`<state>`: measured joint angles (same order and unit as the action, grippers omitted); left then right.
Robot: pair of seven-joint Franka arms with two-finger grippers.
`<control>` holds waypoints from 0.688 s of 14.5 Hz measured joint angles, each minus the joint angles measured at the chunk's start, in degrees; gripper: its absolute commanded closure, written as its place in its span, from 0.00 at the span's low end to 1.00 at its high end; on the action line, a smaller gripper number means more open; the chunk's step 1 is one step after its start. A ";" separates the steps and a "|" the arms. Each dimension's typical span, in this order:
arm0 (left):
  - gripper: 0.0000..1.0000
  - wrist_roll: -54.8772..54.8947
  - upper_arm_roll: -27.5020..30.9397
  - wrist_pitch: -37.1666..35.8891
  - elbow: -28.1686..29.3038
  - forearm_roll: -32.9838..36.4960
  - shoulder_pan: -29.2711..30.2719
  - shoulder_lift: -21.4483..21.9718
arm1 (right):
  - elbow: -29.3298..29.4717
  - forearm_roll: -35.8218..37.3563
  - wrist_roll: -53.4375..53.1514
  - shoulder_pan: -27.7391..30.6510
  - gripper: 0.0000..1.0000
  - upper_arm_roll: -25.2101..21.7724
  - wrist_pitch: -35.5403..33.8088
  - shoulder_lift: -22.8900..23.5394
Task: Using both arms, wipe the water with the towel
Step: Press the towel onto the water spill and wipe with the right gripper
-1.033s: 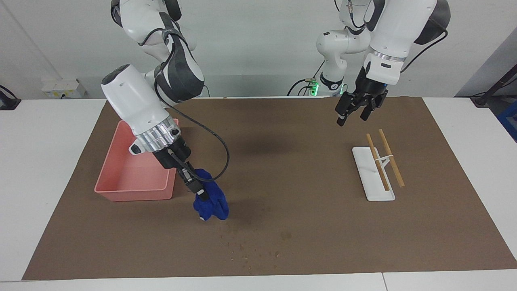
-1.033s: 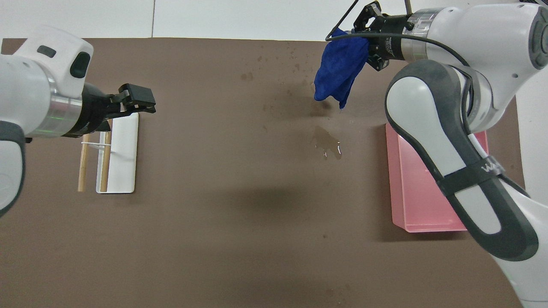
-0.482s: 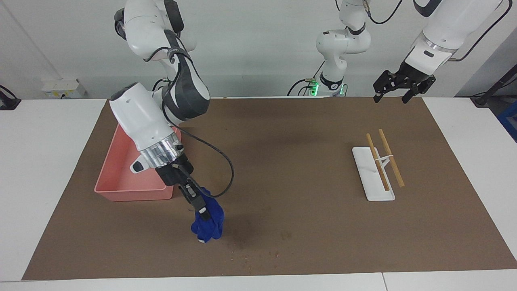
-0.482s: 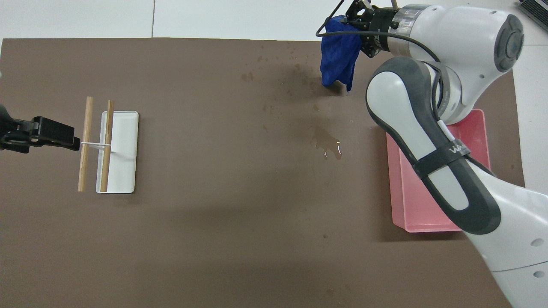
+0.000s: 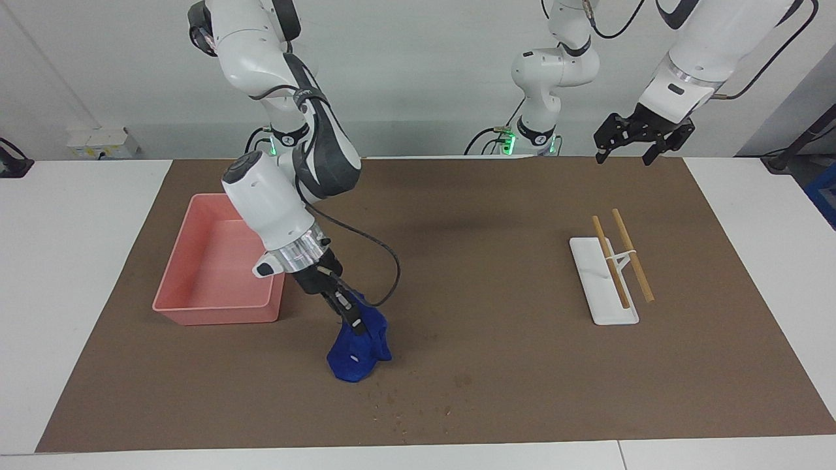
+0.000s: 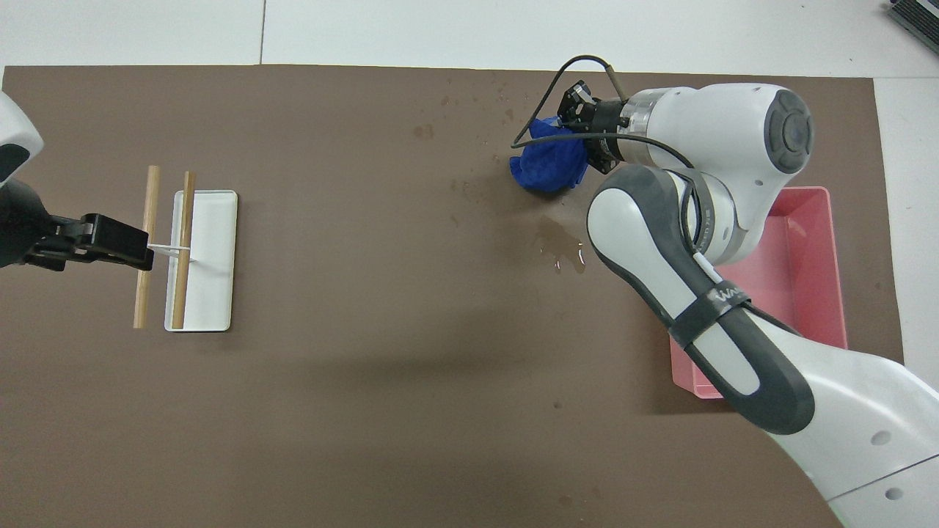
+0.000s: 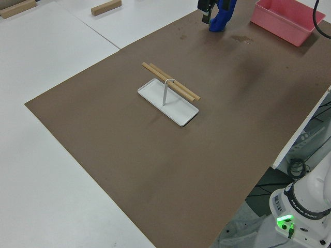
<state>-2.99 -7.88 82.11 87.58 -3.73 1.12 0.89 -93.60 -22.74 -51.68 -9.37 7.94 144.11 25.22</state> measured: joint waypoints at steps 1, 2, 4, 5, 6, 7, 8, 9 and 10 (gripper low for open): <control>0.00 0.00 0.00 -0.01 0.06 0.00 0.02 0.02 | -2.58 0.00 0.00 0.01 1.00 -0.01 -0.46 -1.23; 0.00 0.00 0.00 -0.01 0.08 0.01 0.04 0.04 | -4.53 0.00 0.00 0.03 1.00 -0.03 -1.36 -2.22; 0.00 0.00 0.00 -0.03 0.09 0.01 0.04 0.08 | -6.57 -0.01 -0.01 0.27 1.00 -0.10 -2.61 -3.13; 0.00 0.00 0.00 -0.04 0.09 0.01 0.04 0.09 | -7.11 -0.01 -0.01 0.53 1.00 -0.12 -2.69 -3.09; 0.00 0.00 0.00 -0.04 0.09 0.02 0.04 0.09 | -7.59 -0.01 -0.01 0.81 1.00 -0.16 -2.71 -2.91; 0.00 0.00 0.00 -0.05 0.09 0.02 0.05 0.09 | -7.90 -0.01 -0.01 1.06 1.00 -0.23 -2.70 -2.55; 0.00 0.00 0.00 -0.05 0.09 0.02 0.05 0.09 | -8.02 -0.01 -0.01 1.29 1.00 -0.26 -2.46 -1.96; 0.00 0.00 0.00 -0.05 0.09 0.02 0.05 0.09 | -7.99 -0.01 -0.01 1.47 1.00 -0.26 -1.67 -1.31; 0.00 0.00 0.00 -0.06 0.09 0.02 0.05 0.09 | -7.75 -0.01 -0.01 1.60 1.00 -0.29 -0.47 -0.66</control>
<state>-2.99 -7.88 82.05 87.67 -3.71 1.16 0.98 -101.35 -22.75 -51.69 -7.77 7.65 143.64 24.56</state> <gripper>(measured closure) 0.000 0.925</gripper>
